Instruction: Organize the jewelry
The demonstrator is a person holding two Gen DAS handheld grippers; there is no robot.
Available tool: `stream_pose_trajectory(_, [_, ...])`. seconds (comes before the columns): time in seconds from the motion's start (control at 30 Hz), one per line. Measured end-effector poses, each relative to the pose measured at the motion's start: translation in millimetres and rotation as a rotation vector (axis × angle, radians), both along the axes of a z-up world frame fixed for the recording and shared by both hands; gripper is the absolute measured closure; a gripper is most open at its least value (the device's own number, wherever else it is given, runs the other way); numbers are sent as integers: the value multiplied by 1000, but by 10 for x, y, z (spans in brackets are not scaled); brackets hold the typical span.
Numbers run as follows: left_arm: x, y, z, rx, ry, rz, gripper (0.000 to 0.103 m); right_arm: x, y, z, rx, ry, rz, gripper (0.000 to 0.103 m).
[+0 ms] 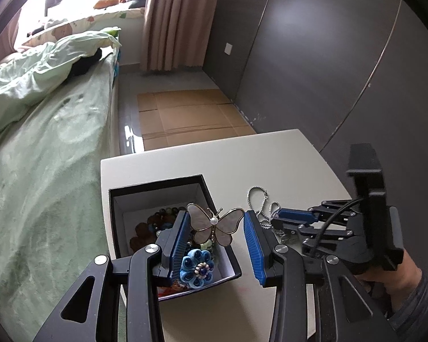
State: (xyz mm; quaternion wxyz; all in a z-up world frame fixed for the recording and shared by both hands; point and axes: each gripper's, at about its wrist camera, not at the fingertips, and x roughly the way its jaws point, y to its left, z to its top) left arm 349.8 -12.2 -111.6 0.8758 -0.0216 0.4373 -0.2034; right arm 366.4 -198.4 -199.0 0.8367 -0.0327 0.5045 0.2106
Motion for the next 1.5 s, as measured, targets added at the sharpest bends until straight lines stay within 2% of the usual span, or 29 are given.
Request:
stream_pose_trajectory(0.03, [-5,7,9,-5,0,1,62,-15,-22,18,15,-3,-6,87])
stream_pose_trajectory(0.07, [-9,15,31,-12,-2,3,62,-25,-54,43,36,-6,-13,101])
stream_pose_trajectory(0.1, [-15,28,61,-18,-6,7,62,-36,-99,75,68,-5,-24,102])
stream_pose_trajectory(0.17, [-16,53,112,-27,-12,12,62,-66,-230,148,198,26,-57,102])
stream_pose_trajectory(0.33, [-40,125,195,-37,-25,23,62,-88,-296,419,280,-10,-83,102])
stream_pose_trajectory(0.47, [-50,204,202,-45,-22,34,62,-95,-251,617,265,-37,-52,102])
stream_pose_trajectory(0.57, [-71,257,193,-51,-20,43,62,-7,-79,547,158,5,-34,101])
stream_pose_trajectory(0.63, [-92,301,182,-51,-20,48,62,40,-24,435,93,26,-36,83])
stream_pose_trajectory(0.67, [-91,316,177,-50,-18,49,62,68,-11,382,73,34,-39,58])
stream_pose_trajectory(0.7, [-95,342,158,-47,-15,53,62,89,-9,326,59,32,-42,44])
stream_pose_trajectory(0.87, [-69,419,62,-35,6,73,62,163,53,107,7,36,-31,42])
stream_pose_trajectory(0.97, [-29,433,-17,-36,28,79,62,202,170,-63,-70,59,-3,41])
stream_pose_trajectory(1.07, [34,419,-94,-33,53,89,62,143,268,-59,-130,10,29,39])
stream_pose_trajectory(1.13, [77,417,-131,-42,72,95,61,115,303,-56,-146,-6,40,43])
stream_pose_trajectory(1.17, [90,420,-147,-48,82,97,61,103,311,-47,-142,-9,56,53])
stream_pose_trajectory(1.2, [102,426,-157,-50,90,99,60,88,322,-32,-139,-11,69,73])
stream_pose_trajectory(1.23, [106,429,-160,-53,94,102,55,91,318,-21,-136,-8,76,84])
stream_pose_trajectory(1.27, [106,441,-149,-58,93,105,49,96,320,-16,-132,-1,81,92])
stream_pose_trajectory(1.37, [64,471,-97,-64,75,115,46,77,300,-7,-121,4,84,93])
stream_pose_trajectory(1.4, [43,490,-78,-61,69,121,45,85,292,5,-110,7,83,98])
stream_pose_trajectory(1.5, [12,517,-62,-56,64,127,45,86,258,87,-50,14,84,99])
